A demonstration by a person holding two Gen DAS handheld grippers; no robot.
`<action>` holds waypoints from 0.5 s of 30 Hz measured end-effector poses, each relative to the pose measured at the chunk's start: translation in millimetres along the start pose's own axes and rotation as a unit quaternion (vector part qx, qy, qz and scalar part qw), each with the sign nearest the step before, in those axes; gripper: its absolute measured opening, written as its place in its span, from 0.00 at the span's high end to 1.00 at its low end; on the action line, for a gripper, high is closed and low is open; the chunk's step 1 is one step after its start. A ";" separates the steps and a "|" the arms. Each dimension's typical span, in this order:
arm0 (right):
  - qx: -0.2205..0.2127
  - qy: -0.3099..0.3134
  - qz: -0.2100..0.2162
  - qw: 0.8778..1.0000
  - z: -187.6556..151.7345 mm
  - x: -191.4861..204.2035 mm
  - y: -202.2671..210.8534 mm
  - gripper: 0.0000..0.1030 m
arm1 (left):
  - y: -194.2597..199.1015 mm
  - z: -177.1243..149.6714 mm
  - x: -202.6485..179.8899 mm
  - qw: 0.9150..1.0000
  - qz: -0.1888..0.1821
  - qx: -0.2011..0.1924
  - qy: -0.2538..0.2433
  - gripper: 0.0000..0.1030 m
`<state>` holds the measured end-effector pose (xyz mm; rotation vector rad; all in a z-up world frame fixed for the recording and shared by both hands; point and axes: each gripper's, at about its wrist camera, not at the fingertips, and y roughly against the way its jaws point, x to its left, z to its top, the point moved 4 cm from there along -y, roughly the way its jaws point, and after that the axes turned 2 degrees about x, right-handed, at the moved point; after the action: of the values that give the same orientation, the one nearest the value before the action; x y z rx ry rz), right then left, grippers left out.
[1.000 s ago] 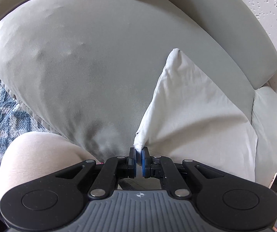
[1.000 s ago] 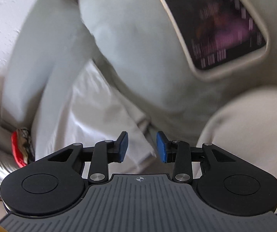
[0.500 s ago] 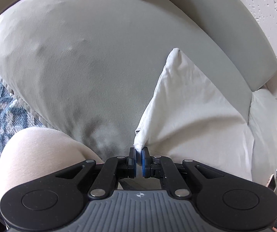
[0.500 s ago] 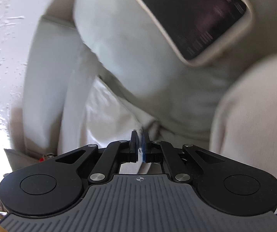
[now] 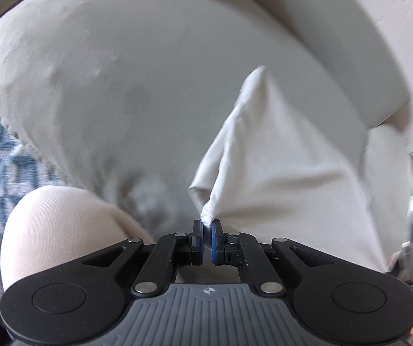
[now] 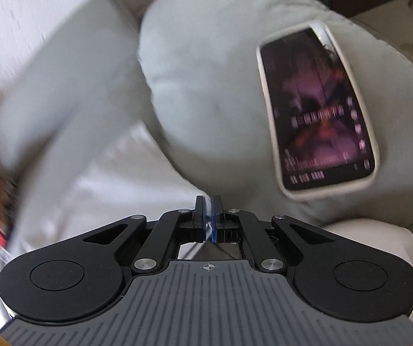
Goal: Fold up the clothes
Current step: 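Fold the held edge over again toward the collar with both grippers, then open both grippers and release the folded sweatshirt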
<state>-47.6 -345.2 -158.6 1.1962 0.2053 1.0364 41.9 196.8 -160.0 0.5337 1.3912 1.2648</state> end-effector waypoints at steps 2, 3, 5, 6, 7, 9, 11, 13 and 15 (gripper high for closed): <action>0.026 0.026 -0.013 0.999 -11.9 1.2 -12.6 0.96 | -8.5 -2.8 -6.6 0.999 0.040 -0.004 -0.028 0.97; 0.037 0.031 -0.006 0.999 -16.0 1.9 -16.0 0.94 | -11.6 -4.1 -10.5 0.997 0.060 -0.008 -0.041 0.96; 0.050 0.042 -0.004 0.998 -20.4 3.3 -14.8 0.75 | -15.5 -6.4 -18.0 0.993 0.097 -0.012 -0.064 0.93; 0.055 0.047 -0.002 0.997 -22.6 4.0 -13.7 0.72 | -14.0 -8.0 -20.5 0.990 0.117 -0.017 -0.073 0.92; 0.047 0.048 -0.001 0.998 -23.0 4.3 -6.0 0.66 | -10.4 -9.7 -22.5 0.987 0.137 -0.026 -0.081 0.90; 0.032 0.050 0.001 0.998 -23.9 5.0 9.5 0.66 | 4.0 -13.6 -28.0 0.980 0.165 -0.064 -0.094 0.81; 0.014 0.049 0.021 0.998 -21.5 11.4 21.6 0.66 | 21.1 -18.2 -35.8 0.974 0.170 -0.112 -0.103 0.74; 0.006 0.055 0.053 0.997 -21.1 25.5 27.5 0.66 | 24.7 -19.8 -51.7 0.975 0.128 -0.134 -0.120 0.74; 0.017 0.069 0.097 0.993 -22.2 49.6 23.1 0.68 | 24.8 -20.8 -70.0 0.976 0.073 -0.149 -0.140 0.74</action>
<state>-47.0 -293.5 -130.0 1.1925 0.2183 1.2916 33.9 136.2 -112.9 0.5858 0.9212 1.4254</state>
